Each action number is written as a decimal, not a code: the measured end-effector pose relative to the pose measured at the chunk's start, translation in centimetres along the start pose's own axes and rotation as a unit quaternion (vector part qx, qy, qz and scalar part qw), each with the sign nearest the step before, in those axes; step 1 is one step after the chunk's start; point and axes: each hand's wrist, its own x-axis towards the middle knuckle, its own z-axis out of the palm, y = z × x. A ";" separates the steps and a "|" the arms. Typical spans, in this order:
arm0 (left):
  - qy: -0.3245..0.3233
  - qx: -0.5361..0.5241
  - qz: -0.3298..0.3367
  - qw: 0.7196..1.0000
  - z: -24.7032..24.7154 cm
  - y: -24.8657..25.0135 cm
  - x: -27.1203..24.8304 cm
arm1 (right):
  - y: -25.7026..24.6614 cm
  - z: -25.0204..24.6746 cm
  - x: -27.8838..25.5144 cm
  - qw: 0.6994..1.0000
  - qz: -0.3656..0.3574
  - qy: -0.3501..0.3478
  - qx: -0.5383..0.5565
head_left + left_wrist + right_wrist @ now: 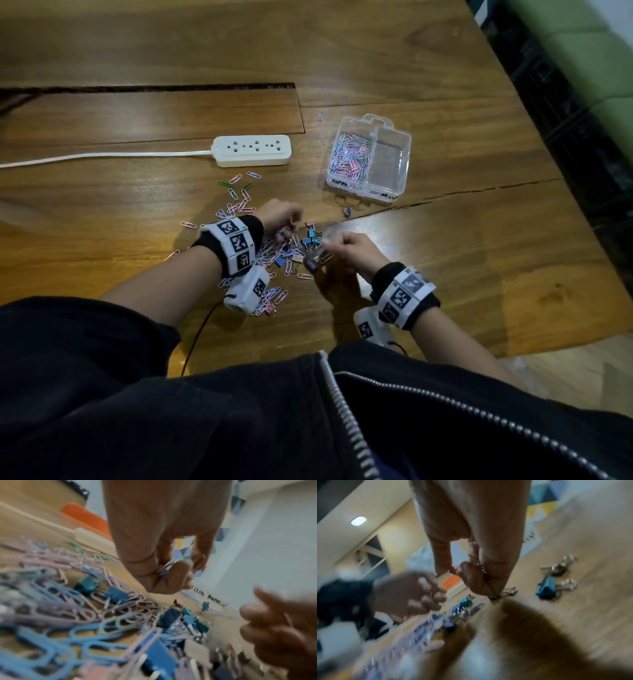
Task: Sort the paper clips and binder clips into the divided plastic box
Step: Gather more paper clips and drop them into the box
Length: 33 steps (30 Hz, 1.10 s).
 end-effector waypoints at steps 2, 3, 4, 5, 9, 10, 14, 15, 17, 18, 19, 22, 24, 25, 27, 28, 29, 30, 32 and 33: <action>0.011 -0.108 0.004 0.994 -0.3 0.2 -0.2 | 0.2 0.5 0.1 0.983 -0.045 0.035 -0.175; 0.013 -0.139 0.003 0.990 -0.4 0.3 -0.3 | 0.3 0.7 0.1 0.965 -0.060 0.046 -0.251; 0.010 -0.156 0.002 0.988 -0.4 0.5 -0.3 | 0.4 0.8 0.1 0.943 -0.073 0.049 -0.320; 0.006 -0.163 -0.001 0.987 -0.3 0.8 -0.3 | 0.4 0.8 0.0 0.923 -0.084 0.048 -0.372; -0.032 -0.168 -0.036 0.985 0.4 2.6 0.1 | -0.1 0.7 -0.2 0.897 -0.074 0.018 -0.435; -0.041 -0.182 -0.038 0.982 0.6 3.2 0.3 | -0.1 0.7 -0.3 0.893 -0.067 0.006 -0.446; -0.058 -0.288 -0.044 0.955 1.4 6.5 1.7 | -0.7 -0.5 -0.1 0.885 -0.061 -0.020 -0.461; -0.058 -0.312 -0.044 0.947 1.6 7.5 2.0 | -0.8 -1.0 -0.1 0.891 -0.067 -0.017 -0.449; -0.057 -0.343 -0.032 0.937 2.0 9.5 2.4 | -1.3 -2.5 0.1 0.915 -0.078 -0.014 -0.396; -0.059 -0.348 -0.019 0.935 2.2 10.4 2.7 | -1.6 -3.2 0.3 0.933 -0.082 -0.016 -0.350; -0.062 -0.348 -0.006 0.935 2.5 11.2 3.0 | -2.1 -4.0 0.5 0.951 -0.074 -0.018 -0.301; -0.084 -0.304 -0.003 0.949 3.2 12.4 3.4 | -3.9 -6.2 1.6 0.975 -0.031 0.002 -0.220; -0.080 -0.261 -0.013 0.962 3.5 12.5 3.7 | -5.3 -7.3 2.4 0.977 -0.027 0.035 -0.208; -0.074 -0.237 -0.009 0.969 3.6 12.3 4.0 | -6.0 -7.8 2.8 0.979 -0.028 0.049 -0.197; -0.057 -0.187 0.007 0.981 3.0 11.5 4.4 | -7.3 -8.3 3.7 0.983 -0.034 0.063 -0.170; -0.036 -0.157 0.017 0.987 2.5 11.1 4.4 | -7.9 -8.4 4.1 0.985 -0.039 0.066 -0.154; -0.008 -0.103 0.030 0.994 1.9 10.7 4.3 | -8.5 -8.4 4.6 0.986 -0.051 0.072 -0.138; 0.026 -0.018 0.052 0.998 1.3 10.2 4.1 | -9.0 -8.3 5.2 0.986 -0.064 0.085 -0.125; 0.110 0.184 0.103 0.971 -0.4 8.9 3.8 | -9.8 -7.8 6.4 0.982 -0.096 0.120 -0.109; 0.142 0.263 0.112 0.948 -1.4 8.1 3.6 | -10.0 -7.5 7.1 0.979 -0.110 0.134 -0.104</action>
